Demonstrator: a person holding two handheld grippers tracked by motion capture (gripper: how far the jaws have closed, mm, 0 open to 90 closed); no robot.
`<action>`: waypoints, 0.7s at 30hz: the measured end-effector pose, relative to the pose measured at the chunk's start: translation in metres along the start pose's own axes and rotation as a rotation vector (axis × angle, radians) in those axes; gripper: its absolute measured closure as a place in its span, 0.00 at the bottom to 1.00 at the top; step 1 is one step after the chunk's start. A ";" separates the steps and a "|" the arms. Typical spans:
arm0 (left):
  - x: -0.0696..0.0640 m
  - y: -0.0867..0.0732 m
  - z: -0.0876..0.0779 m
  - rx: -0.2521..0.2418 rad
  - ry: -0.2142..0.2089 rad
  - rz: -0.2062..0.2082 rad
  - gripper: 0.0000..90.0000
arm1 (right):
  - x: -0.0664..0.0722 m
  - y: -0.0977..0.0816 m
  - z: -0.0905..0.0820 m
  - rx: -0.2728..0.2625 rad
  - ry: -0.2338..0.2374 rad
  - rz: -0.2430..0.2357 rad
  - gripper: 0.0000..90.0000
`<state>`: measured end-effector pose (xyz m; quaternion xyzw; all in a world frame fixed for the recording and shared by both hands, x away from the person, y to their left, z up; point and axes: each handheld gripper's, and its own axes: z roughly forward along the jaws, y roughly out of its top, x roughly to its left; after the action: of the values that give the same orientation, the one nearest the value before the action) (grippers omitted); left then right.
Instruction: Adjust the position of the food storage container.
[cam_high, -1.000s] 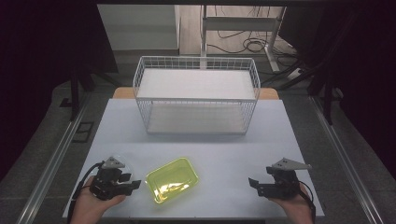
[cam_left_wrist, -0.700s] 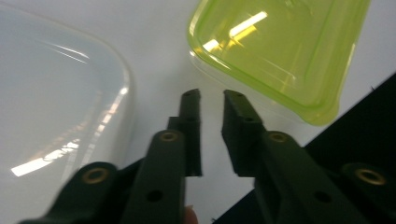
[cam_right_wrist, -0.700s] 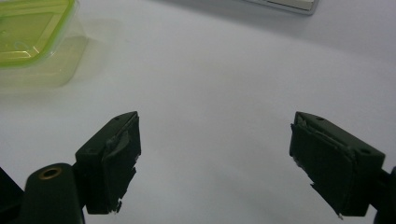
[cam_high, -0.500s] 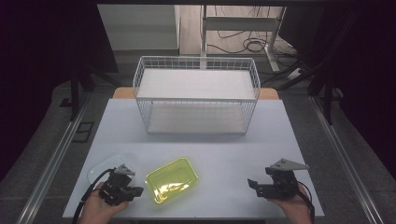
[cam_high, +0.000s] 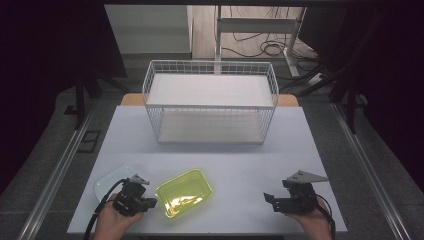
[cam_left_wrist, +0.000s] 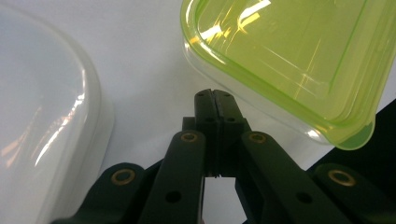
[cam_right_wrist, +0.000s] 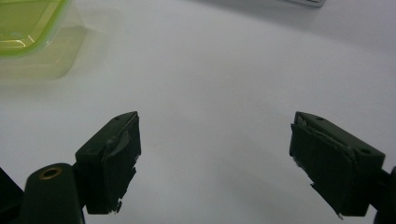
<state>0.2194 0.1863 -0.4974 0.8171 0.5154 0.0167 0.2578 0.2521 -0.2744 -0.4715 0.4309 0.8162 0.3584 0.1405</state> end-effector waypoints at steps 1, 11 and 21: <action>0.000 0.001 0.000 0.007 0.000 0.009 1.00 | 0.000 0.000 0.000 0.001 0.000 0.000 0.18; -0.006 0.020 0.015 0.034 -0.001 0.028 1.00 | 0.000 0.001 0.000 0.003 0.000 -0.003 0.18; -0.011 0.044 0.027 0.035 0.000 0.031 1.00 | -0.001 0.001 0.000 0.010 0.001 0.003 0.18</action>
<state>0.2590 0.1511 -0.4993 0.8293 0.5028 0.0118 0.2434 0.2533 -0.2749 -0.4715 0.4325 0.8175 0.3546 0.1374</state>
